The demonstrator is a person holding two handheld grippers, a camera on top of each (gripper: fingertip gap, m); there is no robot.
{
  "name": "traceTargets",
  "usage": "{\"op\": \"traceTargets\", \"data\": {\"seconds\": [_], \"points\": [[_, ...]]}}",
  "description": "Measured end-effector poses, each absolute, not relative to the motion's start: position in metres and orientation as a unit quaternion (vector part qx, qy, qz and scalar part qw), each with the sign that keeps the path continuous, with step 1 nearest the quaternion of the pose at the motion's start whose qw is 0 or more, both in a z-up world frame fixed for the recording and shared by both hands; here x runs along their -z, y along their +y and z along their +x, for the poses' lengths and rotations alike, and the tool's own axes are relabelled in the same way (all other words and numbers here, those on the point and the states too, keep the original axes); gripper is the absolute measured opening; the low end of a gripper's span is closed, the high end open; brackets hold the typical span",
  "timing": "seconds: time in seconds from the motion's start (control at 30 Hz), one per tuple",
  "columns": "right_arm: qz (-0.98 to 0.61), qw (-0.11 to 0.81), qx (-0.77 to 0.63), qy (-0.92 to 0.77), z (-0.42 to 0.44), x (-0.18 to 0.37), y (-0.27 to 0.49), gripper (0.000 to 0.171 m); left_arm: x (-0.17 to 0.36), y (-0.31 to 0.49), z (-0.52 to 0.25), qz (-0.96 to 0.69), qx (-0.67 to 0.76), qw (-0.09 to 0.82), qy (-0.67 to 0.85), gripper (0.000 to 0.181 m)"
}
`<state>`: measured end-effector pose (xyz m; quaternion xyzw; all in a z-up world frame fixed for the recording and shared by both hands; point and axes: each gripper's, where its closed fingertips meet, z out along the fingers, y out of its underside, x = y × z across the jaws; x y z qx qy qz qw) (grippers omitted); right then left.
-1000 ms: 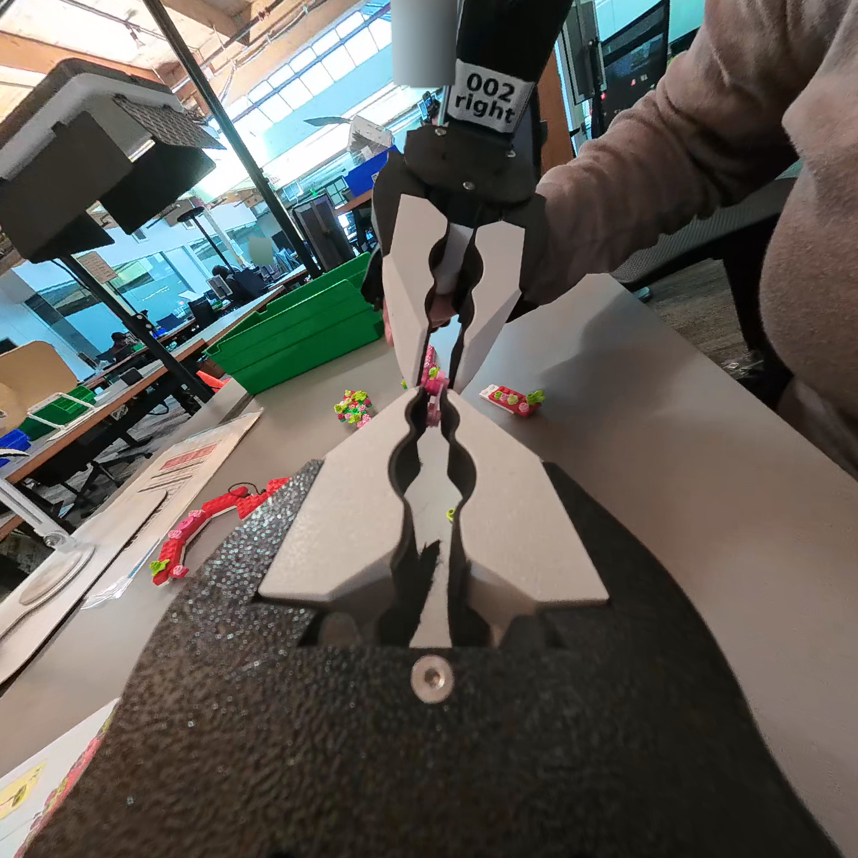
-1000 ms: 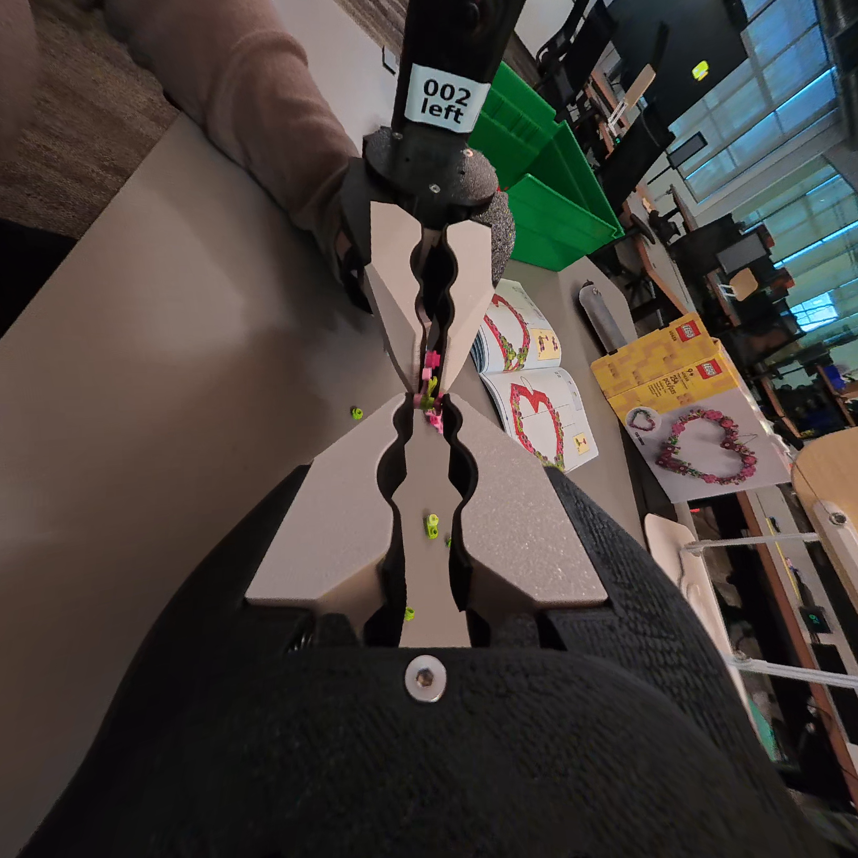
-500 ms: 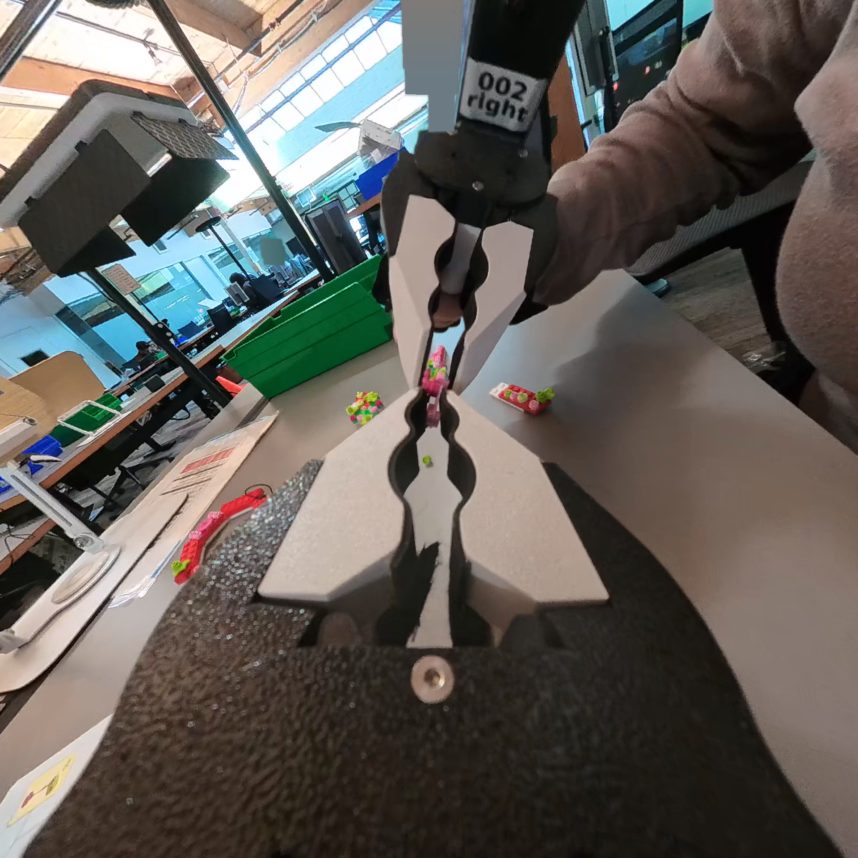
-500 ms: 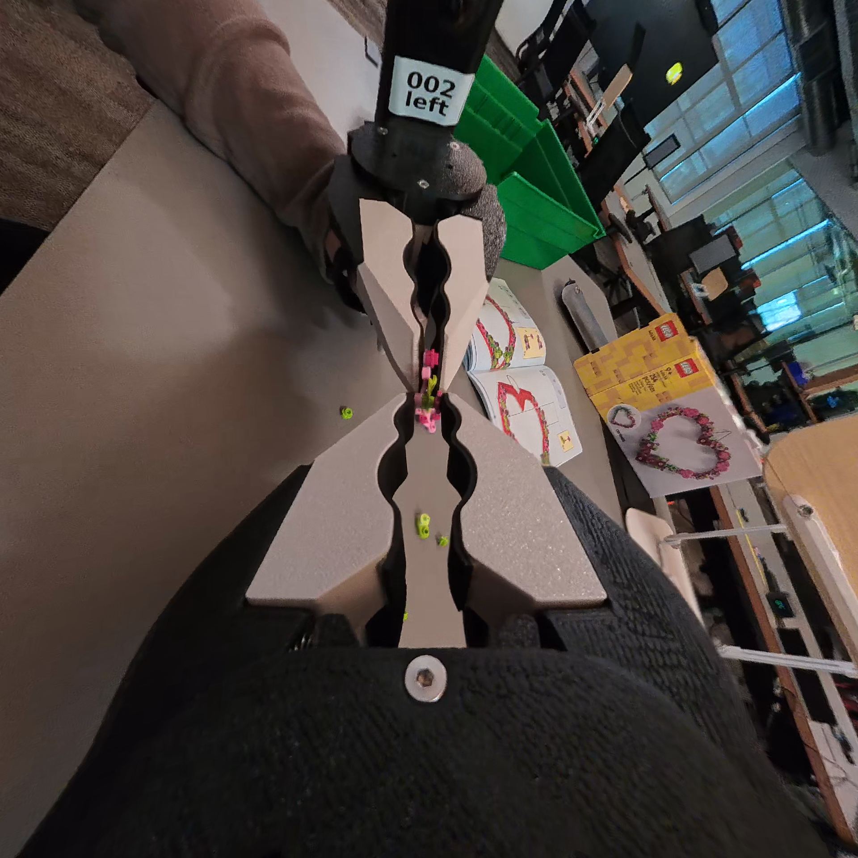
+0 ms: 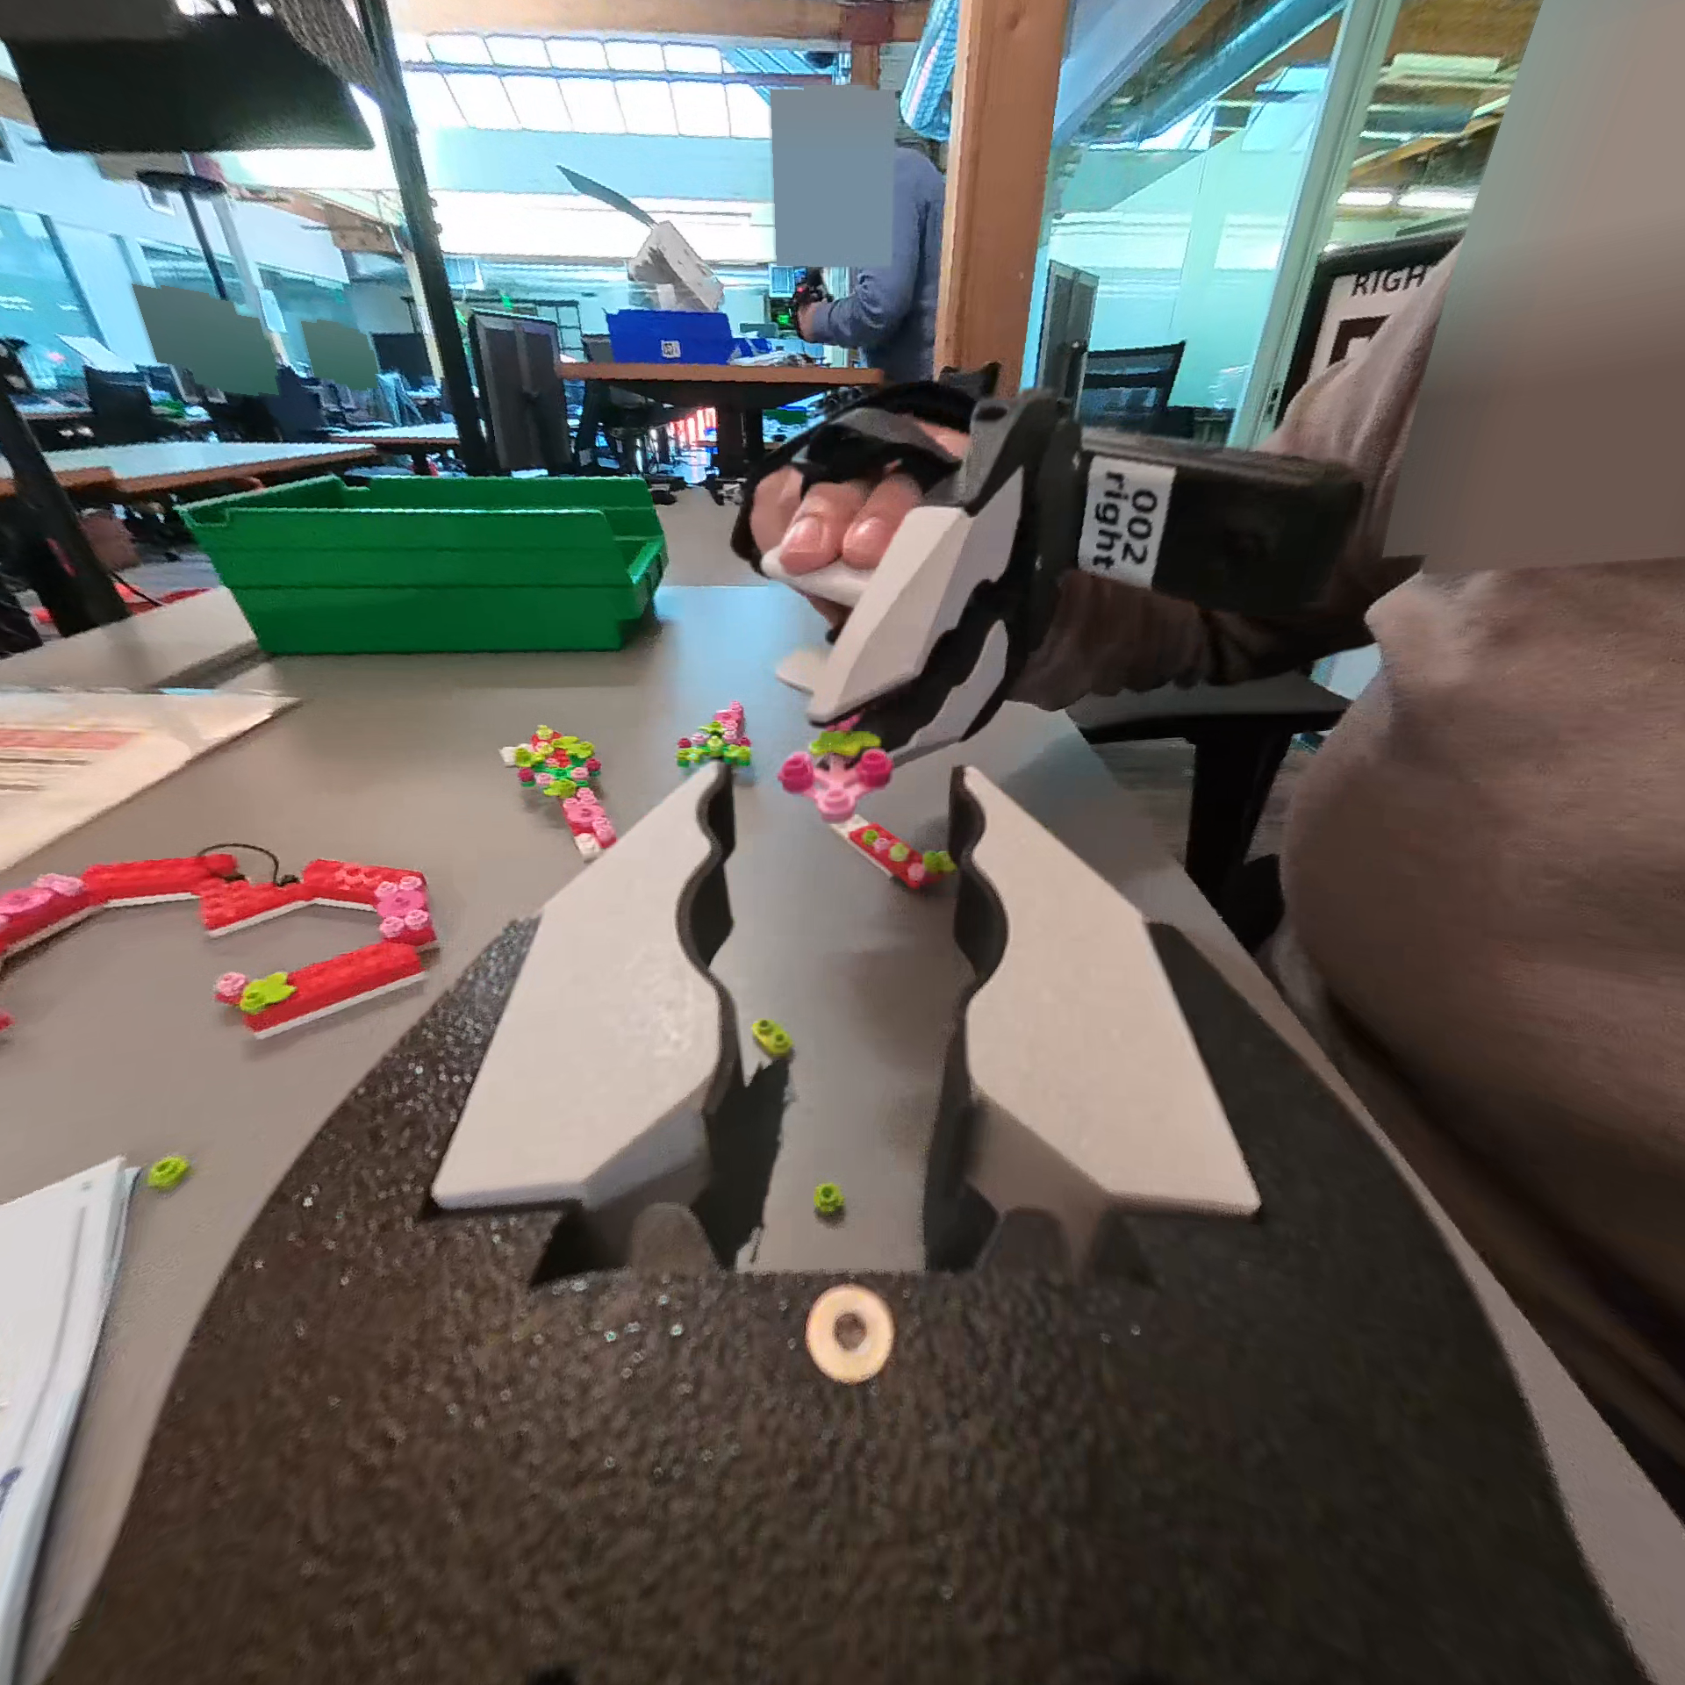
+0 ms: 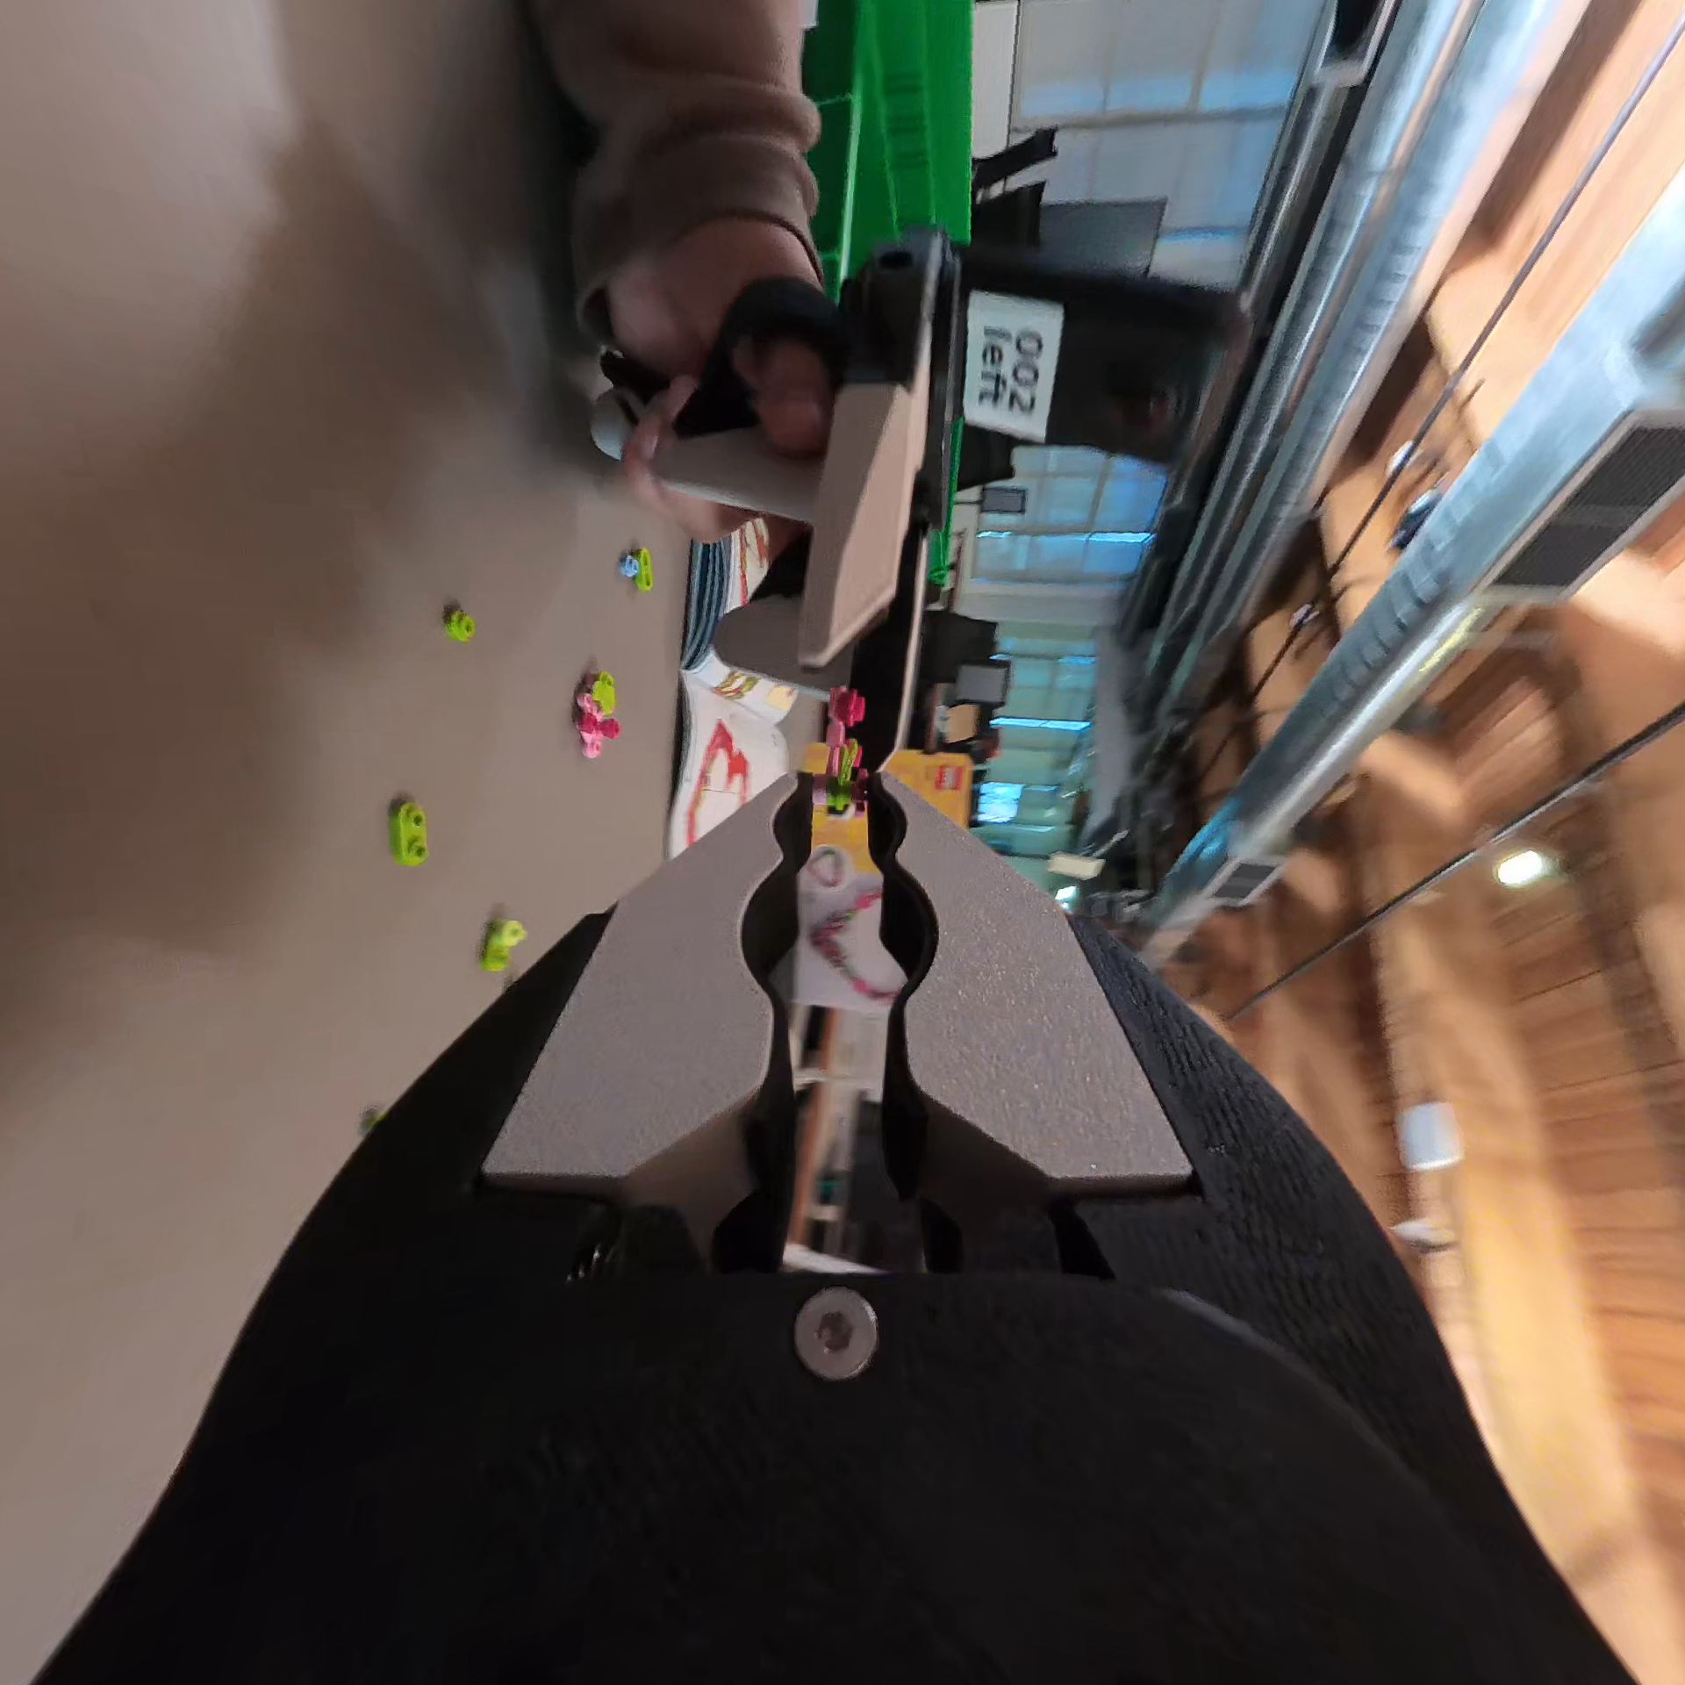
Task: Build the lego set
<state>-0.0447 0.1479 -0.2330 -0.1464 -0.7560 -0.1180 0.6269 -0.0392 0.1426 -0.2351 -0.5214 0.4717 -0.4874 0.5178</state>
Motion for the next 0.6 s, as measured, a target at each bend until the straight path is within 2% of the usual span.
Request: {"op": "traceTargets", "data": {"seconds": [0.13,0.27,0.3,0.43,0.6], "points": [[-0.107,0.621,0.155,-0.761,-0.048,0.239,0.146,0.01,0.243,0.144,-0.037,-0.528,0.461,0.52,0.488,0.023],[-0.11,0.628,0.163,-0.753,-0.05,0.239,0.151,0.01,0.244,0.15,-0.038,-0.531,0.431,0.54,0.49,0.022],[-0.12,0.631,0.163,-0.749,-0.05,0.239,0.155,0.013,0.245,0.152,-0.039,-0.535,0.426,0.54,0.49,0.022],[-0.193,0.655,0.119,-0.721,-0.042,0.239,0.173,0.05,0.253,0.165,-0.045,-0.56,0.391,0.543,0.489,0.022],[-0.343,0.738,0.041,-0.579,0.012,0.211,0.225,0.051,0.263,0.199,-0.071,-0.624,0.298,0.549,0.469,0.022]]}}
